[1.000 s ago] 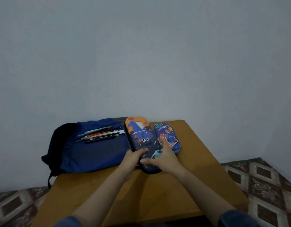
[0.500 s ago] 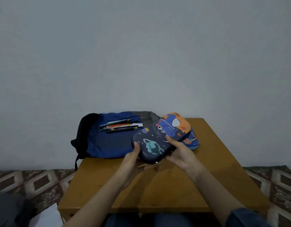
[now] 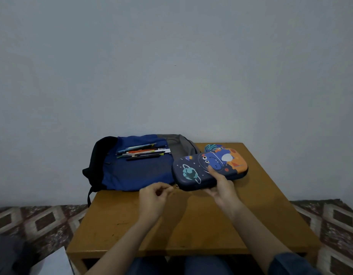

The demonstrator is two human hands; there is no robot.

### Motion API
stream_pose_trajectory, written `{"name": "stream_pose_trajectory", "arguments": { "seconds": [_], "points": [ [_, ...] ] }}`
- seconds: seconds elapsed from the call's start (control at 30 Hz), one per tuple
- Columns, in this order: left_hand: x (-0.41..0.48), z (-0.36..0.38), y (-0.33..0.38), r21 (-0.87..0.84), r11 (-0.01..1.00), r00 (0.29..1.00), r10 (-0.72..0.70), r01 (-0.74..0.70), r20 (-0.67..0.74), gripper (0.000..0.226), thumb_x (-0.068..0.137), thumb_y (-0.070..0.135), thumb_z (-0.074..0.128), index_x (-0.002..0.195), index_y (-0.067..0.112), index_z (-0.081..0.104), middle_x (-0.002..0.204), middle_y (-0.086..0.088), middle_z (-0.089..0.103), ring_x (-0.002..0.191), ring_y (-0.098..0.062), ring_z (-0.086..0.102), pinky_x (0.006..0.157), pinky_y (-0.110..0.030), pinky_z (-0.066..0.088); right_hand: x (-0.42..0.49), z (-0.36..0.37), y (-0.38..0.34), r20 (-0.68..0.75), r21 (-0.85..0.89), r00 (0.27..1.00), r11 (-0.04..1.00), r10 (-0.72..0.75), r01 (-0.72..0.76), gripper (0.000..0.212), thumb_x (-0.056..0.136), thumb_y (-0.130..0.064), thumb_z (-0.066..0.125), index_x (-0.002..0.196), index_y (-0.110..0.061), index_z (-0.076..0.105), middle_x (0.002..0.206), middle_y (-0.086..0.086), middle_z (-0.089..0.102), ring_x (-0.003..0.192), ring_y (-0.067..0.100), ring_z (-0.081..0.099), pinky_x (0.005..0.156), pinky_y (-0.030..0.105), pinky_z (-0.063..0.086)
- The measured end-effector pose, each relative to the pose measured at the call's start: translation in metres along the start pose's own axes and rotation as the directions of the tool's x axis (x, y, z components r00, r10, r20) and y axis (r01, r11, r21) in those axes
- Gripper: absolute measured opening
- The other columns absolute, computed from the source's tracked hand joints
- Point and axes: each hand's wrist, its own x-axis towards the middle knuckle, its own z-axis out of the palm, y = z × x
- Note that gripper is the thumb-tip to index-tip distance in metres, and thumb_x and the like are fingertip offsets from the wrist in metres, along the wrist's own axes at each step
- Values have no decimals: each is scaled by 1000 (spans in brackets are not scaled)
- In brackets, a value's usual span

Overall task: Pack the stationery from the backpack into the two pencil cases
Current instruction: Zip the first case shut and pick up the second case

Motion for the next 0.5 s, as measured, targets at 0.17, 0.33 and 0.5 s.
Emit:
{"name": "stream_pose_trajectory", "arguments": {
  "seconds": [0.17,0.33,0.5],
  "points": [
    [26,-21,-11,-17,998,991,-54,52,-124,7,84,14,66,79,16,69,77,3,65,74,-7,59,64,-16,41,-4,-11,-5,225,-258,963,962,146,-86,36,84,-10,64,119,-5,55,107,11,67,96,26,64,62,38,58],
    [38,-25,-5,-4,998,997,56,-56,-59,6,83,12,67,80,10,72,72,6,63,70,0,56,63,-9,41,-10,-13,-9,427,-483,842,870,331,-97,55,61,-21,82,110,-8,60,103,9,71,94,24,67,70,38,57],
    [54,-35,-3,-100,994,998,44,-49,-55,14,82,9,68,70,14,68,64,4,63,61,-6,57,57,-11,45,-11,-25,-4,548,-696,632,718,548,-19,81,41,-39,93,110,-11,61,108,8,70,98,22,67,90,40,52]
  ]
}}
